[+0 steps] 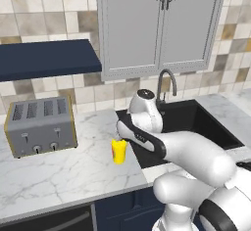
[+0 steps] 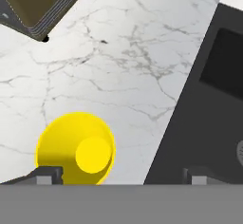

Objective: Pick the cup and bowl from the counter and place them on the counter next to the sink.

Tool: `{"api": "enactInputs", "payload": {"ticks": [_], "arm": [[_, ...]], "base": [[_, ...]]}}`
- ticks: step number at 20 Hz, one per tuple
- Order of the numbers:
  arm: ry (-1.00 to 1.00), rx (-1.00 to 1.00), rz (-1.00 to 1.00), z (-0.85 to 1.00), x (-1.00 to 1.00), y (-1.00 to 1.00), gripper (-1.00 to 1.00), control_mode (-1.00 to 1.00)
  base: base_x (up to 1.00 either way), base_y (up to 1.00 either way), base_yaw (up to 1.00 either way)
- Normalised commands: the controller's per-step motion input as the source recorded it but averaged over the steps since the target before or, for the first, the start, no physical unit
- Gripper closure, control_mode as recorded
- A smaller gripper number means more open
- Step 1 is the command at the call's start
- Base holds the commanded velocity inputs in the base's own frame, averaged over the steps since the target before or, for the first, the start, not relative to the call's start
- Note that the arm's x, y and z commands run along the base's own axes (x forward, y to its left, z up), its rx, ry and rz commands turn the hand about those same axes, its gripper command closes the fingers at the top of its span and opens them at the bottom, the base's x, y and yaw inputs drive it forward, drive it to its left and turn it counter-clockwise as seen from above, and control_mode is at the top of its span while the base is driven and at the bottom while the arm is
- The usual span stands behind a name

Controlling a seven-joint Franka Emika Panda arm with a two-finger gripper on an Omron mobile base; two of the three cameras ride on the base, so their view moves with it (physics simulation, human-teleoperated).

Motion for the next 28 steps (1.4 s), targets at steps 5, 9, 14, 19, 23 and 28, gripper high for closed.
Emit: {"api": "enactInputs", "payload": {"ticks": [5,9,14,19,23,28], "arm": [[-0.24,0.02,0.00,0.45,-0.48,0.00,-1.00,-1.00],[-0.26,0.09,-0.02,0.21,-1.00,-0.24,-1.00,-1.00],[-0.24,0.11,-0.09,0.23,-0.80,-0.61,-1.00,-1.00],[-0.19,0.12,-0.11,0.38,-0.60,-0.73,-1.00,-1.00],[-0.02,0.00,-0.15,0.30,-0.18,-0.71,-1.00,-1.00],[0.13,0.00,-0.21,0.25,-0.33,-0.65,-1.00,-1.00]], "base": [[0.00,0.00,0.00],[0.00,0.00,0.00],[0.00,0.00,0.00],[0.00,0.00,0.00],[0.00,0.00,0.00],[0.00,0.00,0.00]]}}
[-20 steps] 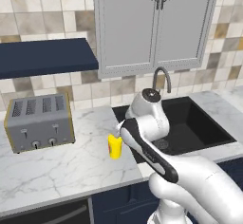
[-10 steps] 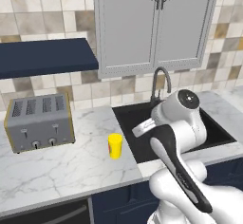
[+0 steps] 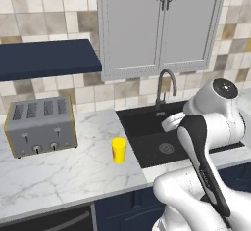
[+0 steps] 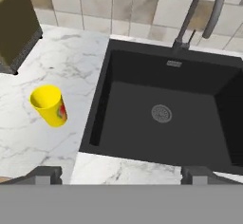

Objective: Pick the cup and bowl from the counter and place them on the counter next to the sink.

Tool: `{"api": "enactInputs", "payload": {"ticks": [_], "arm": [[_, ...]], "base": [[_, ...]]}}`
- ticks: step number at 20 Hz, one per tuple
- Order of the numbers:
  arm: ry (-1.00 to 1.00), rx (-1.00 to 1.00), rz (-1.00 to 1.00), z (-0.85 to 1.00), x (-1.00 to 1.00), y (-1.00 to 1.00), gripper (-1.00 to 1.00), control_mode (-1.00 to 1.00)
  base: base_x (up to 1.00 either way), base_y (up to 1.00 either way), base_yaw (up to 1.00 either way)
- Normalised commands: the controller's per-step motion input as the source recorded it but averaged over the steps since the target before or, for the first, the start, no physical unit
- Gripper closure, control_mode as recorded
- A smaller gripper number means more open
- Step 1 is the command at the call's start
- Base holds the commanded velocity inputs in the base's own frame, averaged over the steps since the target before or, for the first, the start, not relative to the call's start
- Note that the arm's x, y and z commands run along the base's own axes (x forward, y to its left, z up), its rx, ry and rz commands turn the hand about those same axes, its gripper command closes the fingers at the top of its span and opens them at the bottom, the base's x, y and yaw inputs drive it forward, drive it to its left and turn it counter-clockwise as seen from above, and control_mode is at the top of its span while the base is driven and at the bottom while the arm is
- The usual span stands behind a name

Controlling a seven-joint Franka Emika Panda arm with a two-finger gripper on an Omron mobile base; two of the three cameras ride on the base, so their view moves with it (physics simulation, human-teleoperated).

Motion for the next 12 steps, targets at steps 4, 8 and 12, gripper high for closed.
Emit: {"api": "enactInputs", "payload": {"ticks": [4,8,12], "arm": [[0.07,0.00,-0.23,0.02,-0.64,-0.71,-1.00,-1.00],[0.00,0.00,-0.14,0.00,-0.68,-0.51,-1.00,-1.00],[0.00,0.00,0.00,0.00,-0.22,-0.09,-1.00,-1.00]], "base": [[0.00,0.00,0.00],[0.00,0.00,0.00],[0.00,0.00,0.00]]}}
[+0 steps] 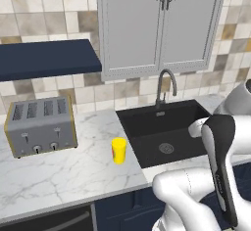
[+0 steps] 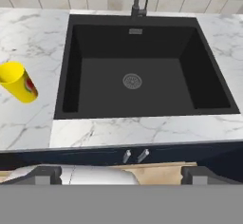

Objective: Pick the cup and bowl from the counter and place them on the counter next to the sink.

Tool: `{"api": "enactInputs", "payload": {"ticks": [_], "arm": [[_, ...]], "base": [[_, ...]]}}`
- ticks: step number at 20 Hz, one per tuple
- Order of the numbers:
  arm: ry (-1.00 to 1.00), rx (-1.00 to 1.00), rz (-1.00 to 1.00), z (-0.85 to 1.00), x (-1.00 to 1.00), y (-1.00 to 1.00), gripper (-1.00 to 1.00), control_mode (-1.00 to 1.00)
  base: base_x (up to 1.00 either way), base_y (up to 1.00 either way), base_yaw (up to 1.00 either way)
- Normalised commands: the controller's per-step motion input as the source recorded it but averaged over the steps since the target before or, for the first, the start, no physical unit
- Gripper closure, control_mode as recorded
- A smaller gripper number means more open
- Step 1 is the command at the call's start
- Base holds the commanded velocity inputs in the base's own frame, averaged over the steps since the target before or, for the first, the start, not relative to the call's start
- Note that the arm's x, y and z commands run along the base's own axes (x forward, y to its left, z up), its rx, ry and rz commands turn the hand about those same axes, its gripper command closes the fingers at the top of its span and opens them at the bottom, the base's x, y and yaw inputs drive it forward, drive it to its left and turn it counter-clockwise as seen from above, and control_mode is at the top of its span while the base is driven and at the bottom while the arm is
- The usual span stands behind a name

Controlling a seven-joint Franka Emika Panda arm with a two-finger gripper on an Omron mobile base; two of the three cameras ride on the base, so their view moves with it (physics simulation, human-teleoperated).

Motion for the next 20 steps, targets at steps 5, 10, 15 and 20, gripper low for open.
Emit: {"api": "enactInputs", "payload": {"ticks": [5,10,15,20], "arm": [[-0.03,0.00,0.00,0.00,-0.46,0.00,-1.00,-1.00],[-0.10,0.00,0.00,0.00,-0.62,0.11,-1.00,-1.00],[-0.03,0.00,0.00,0.00,-0.15,0.02,-1.00,-1.00],[0.00,0.00,0.00,0.00,0.00,0.00,-1.00,-1.00]], "base": [[0.00,0.00,0.00],[0.00,0.00,0.00],[0.00,0.00,0.00],[0.00,0.00,0.00]]}}
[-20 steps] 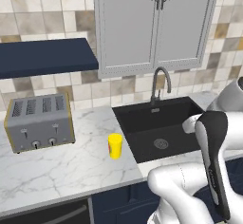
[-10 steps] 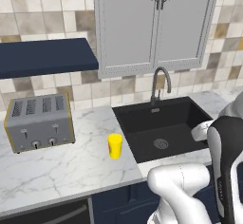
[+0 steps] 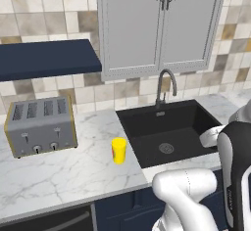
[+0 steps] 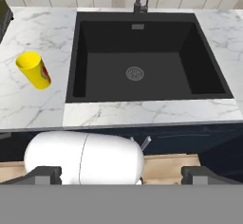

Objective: Pick the cup and bowl from the counter and place them on the counter next to the sink.

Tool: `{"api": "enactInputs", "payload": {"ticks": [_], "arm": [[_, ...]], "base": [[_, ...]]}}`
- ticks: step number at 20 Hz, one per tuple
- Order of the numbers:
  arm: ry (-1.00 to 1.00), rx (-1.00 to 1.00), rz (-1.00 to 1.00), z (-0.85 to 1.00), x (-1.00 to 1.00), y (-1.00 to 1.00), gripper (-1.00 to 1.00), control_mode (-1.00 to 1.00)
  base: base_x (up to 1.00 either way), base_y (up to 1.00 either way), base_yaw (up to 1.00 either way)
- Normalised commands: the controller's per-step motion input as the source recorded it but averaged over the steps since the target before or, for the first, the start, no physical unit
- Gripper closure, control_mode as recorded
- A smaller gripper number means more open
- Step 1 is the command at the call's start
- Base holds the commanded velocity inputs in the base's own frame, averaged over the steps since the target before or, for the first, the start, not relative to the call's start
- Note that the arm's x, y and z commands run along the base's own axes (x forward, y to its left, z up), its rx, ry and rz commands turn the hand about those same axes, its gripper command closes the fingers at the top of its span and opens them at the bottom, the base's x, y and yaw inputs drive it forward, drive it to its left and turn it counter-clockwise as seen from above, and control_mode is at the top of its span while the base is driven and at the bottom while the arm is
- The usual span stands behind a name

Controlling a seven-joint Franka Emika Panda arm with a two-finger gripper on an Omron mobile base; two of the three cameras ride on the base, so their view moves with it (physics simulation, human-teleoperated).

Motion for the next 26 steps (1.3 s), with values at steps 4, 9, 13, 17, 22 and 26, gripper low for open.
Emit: {"api": "enactInputs", "payload": {"ticks": [4,9,13,17,22,26], "arm": [[0.00,0.00,0.00,0.00,0.00,0.00,-1.00,-1.00],[0.00,0.00,0.00,0.00,0.00,0.00,-1.00,1.00],[0.00,0.00,0.00,0.00,0.00,0.00,-1.00,1.00],[0.00,0.00,0.00,0.00,0.00,0.00,-1.00,1.00],[0.00,0.00,0.00,0.00,0.00,0.00,-1.00,1.00],[0.00,0.00,0.00,0.00,0.00,0.00,-1.00,1.00]], "base": [[0.00,0.00,0.00],[0.00,0.00,0.00],[0.00,0.00,0.00],[-0.72,0.00,-0.10],[-1.00,0.00,-0.21],[-0.68,0.00,-0.18]]}}
